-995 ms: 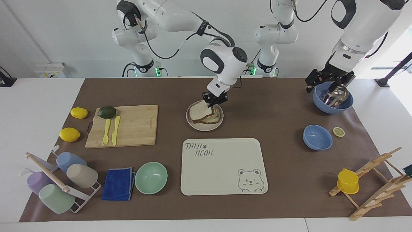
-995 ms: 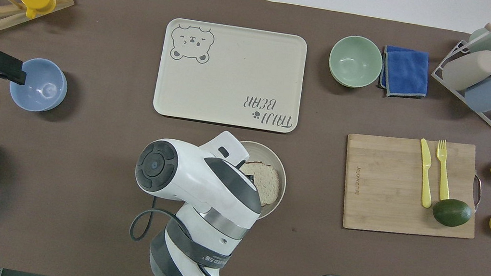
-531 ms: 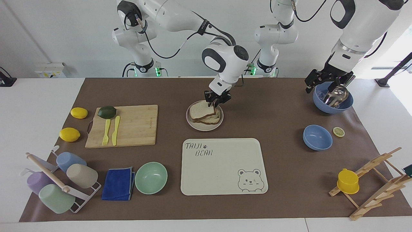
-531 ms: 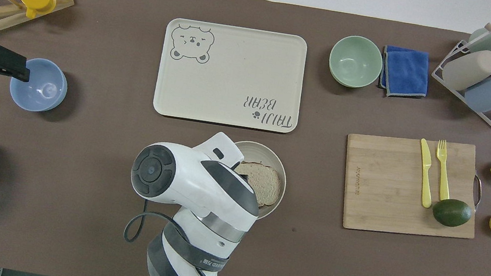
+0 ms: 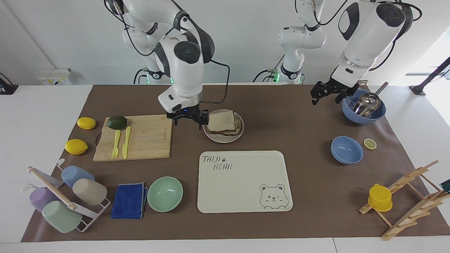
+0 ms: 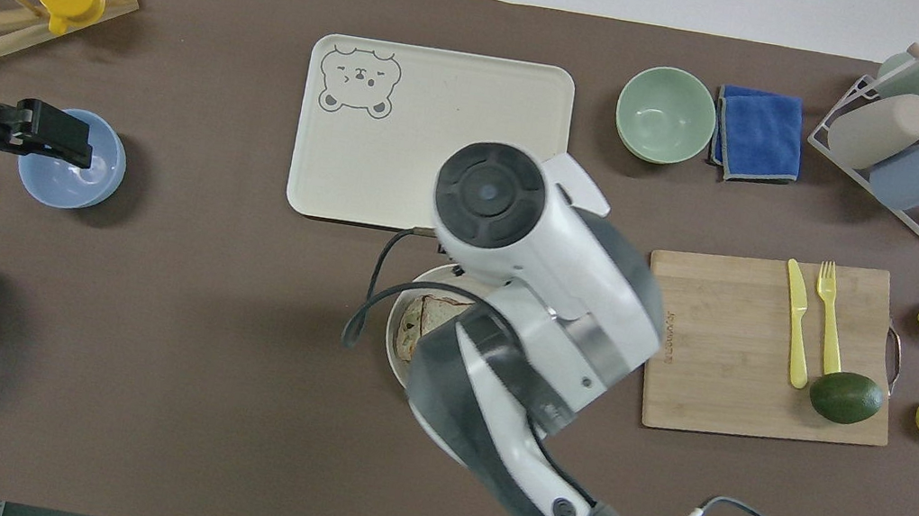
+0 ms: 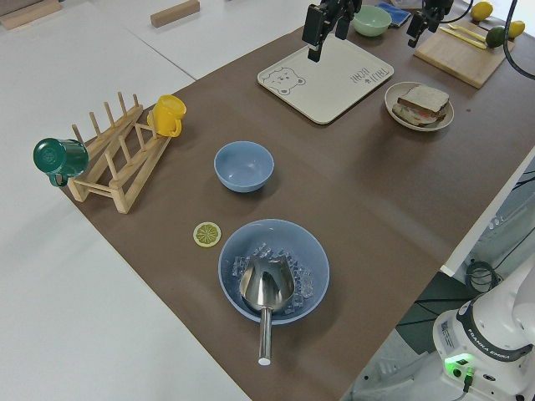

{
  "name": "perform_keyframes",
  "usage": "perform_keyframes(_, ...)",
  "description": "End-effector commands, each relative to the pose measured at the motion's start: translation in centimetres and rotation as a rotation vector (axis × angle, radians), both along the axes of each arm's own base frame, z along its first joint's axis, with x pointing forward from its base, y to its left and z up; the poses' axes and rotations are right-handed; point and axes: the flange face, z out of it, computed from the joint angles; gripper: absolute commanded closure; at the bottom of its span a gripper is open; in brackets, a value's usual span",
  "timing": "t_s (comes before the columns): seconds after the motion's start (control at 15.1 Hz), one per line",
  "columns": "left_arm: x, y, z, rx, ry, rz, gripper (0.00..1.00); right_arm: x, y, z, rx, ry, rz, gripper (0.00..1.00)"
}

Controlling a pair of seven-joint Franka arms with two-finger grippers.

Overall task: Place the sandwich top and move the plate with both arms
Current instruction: 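Withdraw the right gripper while the left gripper reaches the plate rim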

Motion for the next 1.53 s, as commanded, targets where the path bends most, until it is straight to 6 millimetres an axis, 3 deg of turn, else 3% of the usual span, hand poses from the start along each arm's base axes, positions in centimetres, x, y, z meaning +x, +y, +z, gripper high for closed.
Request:
perform_keyframes(0.0,-4.7,-3.2,-4.5,-0.04,-0.008,-0.002,0.0,-0.6,-7.9,4.6,0.099,0.017,0.014,0.0)
perform_keyframes(0.07,-6.1,-4.6,-6.2,-0.043,-0.009,-0.012,0.0,-1.1,-10.9,6.4,0.13,0.011,0.012,0.0)
perform_keyframes(0.27,-8.9,-9.7,-11.0,-0.063,0.007,-0.052,0.0,-3.2,-15.4,8.8,0.121,0.057,0.087,0.0)
perform_keyframes(0.46,-11.2,-12.5,-15.3,-0.138,0.018,-0.038,0.0,-3.7,-19.9,8.0,0.103,0.079,0.06,0.0)
perform_keyframes(0.66,-12.7,-15.4,-20.2,-0.208,-0.009,0.022,0.0,-3.9,-21.0,7.3,0.104,0.089,0.119,0.0)
perform_keyframes(0.8,-12.9,-16.6,-21.8,-0.237,-0.007,0.056,0.02,-3.6,-21.9,7.4,0.098,0.082,0.146,0.0)
perform_keyframes(0.99,-13.5,-17.8,-22.8,-0.234,-0.007,0.035,0.03,-3.5,-22.9,7.3,0.075,0.099,0.185,0.0)
perform_keyframes(1.19,-13.1,-18.2,-25.2,-0.238,-0.011,0.079,0.13,-4.5,-23.1,6.7,0.096,0.152,0.168,0.0)
perform_keyframes(1.46,-13.0,-18.2,-25.2,-0.262,0.004,0.118,0.27,-4.7,-25.1,6.9,0.099,0.138,0.138,0.0)
